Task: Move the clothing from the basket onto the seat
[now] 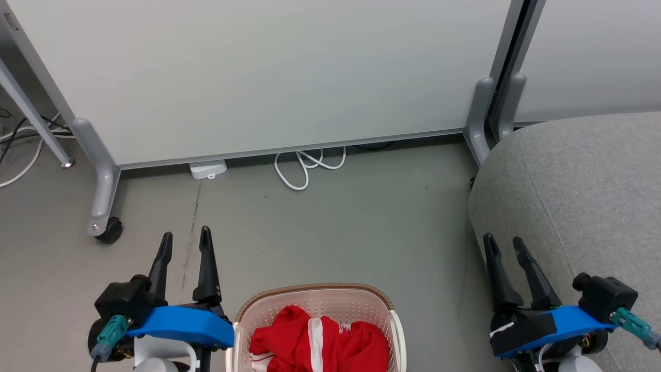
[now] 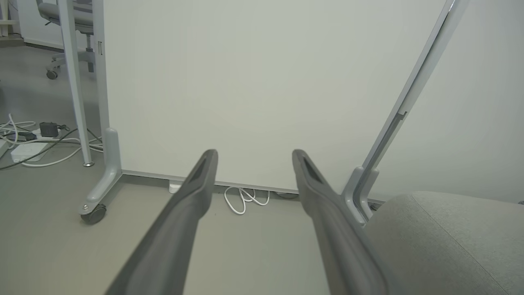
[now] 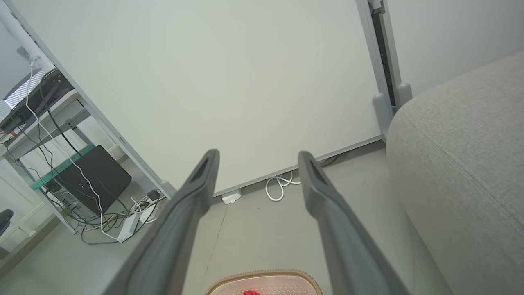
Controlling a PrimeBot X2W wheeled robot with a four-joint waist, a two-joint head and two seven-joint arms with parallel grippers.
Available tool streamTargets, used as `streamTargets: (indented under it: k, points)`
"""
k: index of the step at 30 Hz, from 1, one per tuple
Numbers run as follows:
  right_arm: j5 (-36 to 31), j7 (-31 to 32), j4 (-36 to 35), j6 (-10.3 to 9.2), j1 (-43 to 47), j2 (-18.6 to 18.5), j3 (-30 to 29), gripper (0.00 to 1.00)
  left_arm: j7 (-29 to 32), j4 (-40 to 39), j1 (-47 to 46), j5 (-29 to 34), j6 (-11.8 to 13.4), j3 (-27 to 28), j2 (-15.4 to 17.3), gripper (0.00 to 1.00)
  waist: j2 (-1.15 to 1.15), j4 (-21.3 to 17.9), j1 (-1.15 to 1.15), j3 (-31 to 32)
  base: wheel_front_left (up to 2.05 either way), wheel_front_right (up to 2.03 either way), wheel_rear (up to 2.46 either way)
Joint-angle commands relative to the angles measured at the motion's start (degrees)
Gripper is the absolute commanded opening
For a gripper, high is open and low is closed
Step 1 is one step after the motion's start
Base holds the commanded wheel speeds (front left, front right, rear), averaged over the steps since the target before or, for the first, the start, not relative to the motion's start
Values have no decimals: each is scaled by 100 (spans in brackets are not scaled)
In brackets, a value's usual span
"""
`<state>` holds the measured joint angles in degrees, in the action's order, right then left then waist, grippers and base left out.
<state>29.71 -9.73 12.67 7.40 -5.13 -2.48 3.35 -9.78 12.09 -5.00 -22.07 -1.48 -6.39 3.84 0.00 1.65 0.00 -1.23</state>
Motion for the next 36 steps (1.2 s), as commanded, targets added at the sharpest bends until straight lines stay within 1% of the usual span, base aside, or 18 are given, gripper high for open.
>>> streamTargets:
  k: [1,18,36]
  points:
    - [-185,-73,-13,10,-98,-46,27,100,-66,-28,-123,189,40,-54,52,100,0,4,0,-4,0,0,0]
    - [-978,-273,24,12,-117,-52,105,100,-272,13,-146,990,74,-268,95,100,0,49,0,-26,0,0,0]
    - [-1764,-469,141,14,-137,-55,82,100,-464,115,-164,1773,66,-357,99,100,0,102,0,-29,0,0,0]
